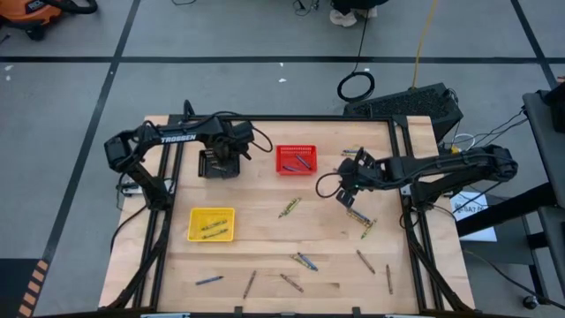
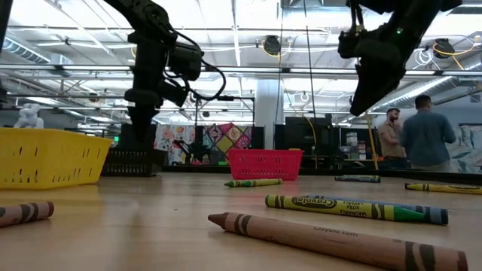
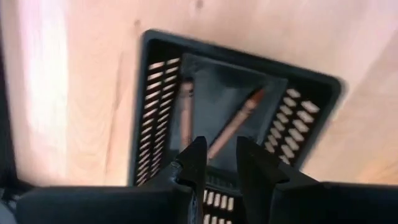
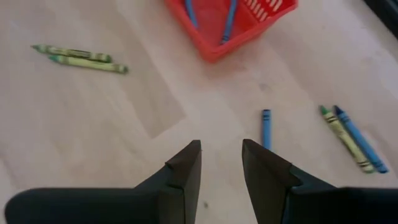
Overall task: Sort crayons
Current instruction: Put the blue crayon into the red bin
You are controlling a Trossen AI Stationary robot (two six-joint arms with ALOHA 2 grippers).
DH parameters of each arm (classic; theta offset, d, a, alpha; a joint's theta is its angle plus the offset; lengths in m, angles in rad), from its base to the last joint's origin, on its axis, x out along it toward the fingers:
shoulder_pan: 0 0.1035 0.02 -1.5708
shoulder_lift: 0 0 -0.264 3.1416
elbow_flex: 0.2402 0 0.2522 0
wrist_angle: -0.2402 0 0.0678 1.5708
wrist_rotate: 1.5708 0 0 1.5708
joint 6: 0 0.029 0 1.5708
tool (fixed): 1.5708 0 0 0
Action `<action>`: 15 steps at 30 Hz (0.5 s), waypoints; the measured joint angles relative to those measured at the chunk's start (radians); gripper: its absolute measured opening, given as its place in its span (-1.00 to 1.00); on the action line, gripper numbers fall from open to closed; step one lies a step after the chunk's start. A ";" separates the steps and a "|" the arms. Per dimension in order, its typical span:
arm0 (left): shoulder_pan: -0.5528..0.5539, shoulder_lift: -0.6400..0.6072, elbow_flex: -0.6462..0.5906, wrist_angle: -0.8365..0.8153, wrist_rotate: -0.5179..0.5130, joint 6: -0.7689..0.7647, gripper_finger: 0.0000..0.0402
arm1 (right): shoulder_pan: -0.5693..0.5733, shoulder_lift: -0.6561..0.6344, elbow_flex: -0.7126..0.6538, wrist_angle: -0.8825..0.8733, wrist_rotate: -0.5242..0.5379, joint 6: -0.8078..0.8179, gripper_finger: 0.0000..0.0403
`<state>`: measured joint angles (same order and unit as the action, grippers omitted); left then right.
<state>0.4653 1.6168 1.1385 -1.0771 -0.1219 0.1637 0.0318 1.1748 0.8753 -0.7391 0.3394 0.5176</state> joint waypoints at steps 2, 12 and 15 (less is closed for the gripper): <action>-0.021 -0.007 0.000 0.003 0.008 0.000 -0.60 | -0.023 0.004 0.000 -0.004 0.000 -0.024 -0.48; -0.164 -0.098 0.001 0.029 0.015 -0.081 -0.60 | -0.193 0.073 0.000 -0.022 -0.105 -0.125 -0.48; -0.217 -0.127 0.001 0.031 0.015 -0.122 -0.60 | -0.244 0.115 0.000 -0.016 -0.138 -0.169 -0.48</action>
<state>0.2478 1.4899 1.1393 -1.0464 -0.1066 0.0418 -0.2124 1.2895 0.8753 -0.7555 0.2017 0.3488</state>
